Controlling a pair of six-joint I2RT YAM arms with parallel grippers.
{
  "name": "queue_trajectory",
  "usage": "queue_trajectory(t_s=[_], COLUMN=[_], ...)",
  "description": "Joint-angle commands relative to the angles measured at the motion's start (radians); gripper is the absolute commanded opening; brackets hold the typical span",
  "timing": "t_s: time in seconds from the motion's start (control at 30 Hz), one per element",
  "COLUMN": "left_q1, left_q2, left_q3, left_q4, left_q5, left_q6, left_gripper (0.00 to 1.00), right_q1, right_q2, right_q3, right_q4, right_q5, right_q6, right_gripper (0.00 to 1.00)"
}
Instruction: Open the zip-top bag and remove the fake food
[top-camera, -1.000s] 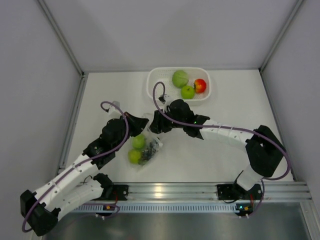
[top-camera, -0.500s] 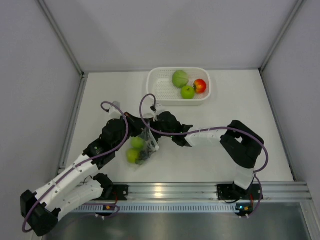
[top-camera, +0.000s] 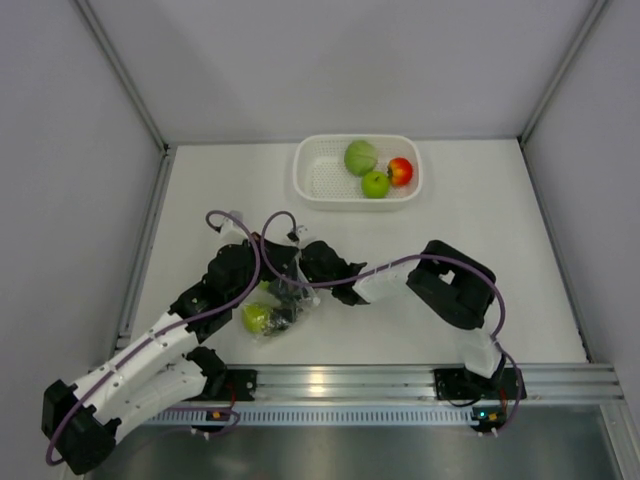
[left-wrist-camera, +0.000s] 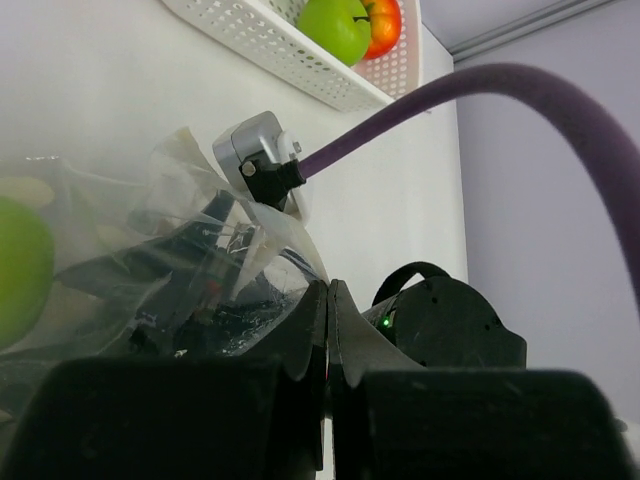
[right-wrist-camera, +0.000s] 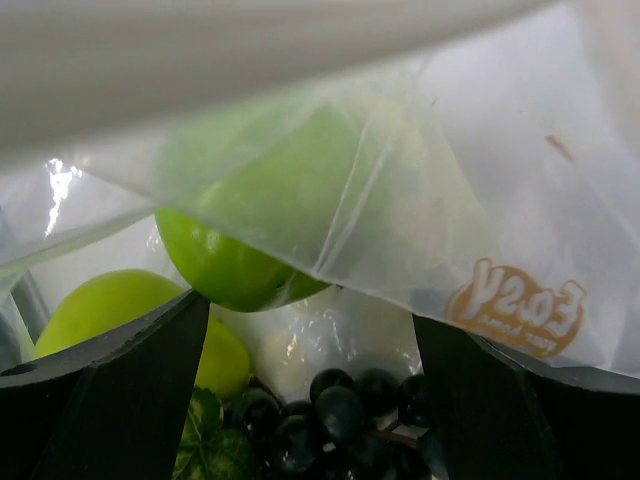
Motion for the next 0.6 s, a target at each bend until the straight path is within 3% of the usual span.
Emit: queue_trajectory(t_s=[0.0,0.2,0.43,0.57], left_q1=[0.001,0.001,0.001,0.001], left_q2=[-0.026,-0.039,-0.039,-0.037], left_q3=[-0.018,-0.029,-0.029,-0.014], left_q4=[0.073,0.065,0.061,0.058], left_q5=[0.009,0.003,0.000,0.013], left_q6=[0.007,0.014,0.020,0.027], left_gripper=[0.00,0.00,0.00,0.00], right_q1=[0.023,0.023,0.023,0.023], right_q2=[0.032,0.055,0.068,0.042], right_q3=[0.051,0.043,0.020,0.026], right_q4=[0.058,0.159,0.308,0.238], right_q5=[0.048,0.048,0.027,0.063], right_q6=[-0.023,-0.023,0.003,0.009], right_gripper=[0.84,0.73,0.77,0.73])
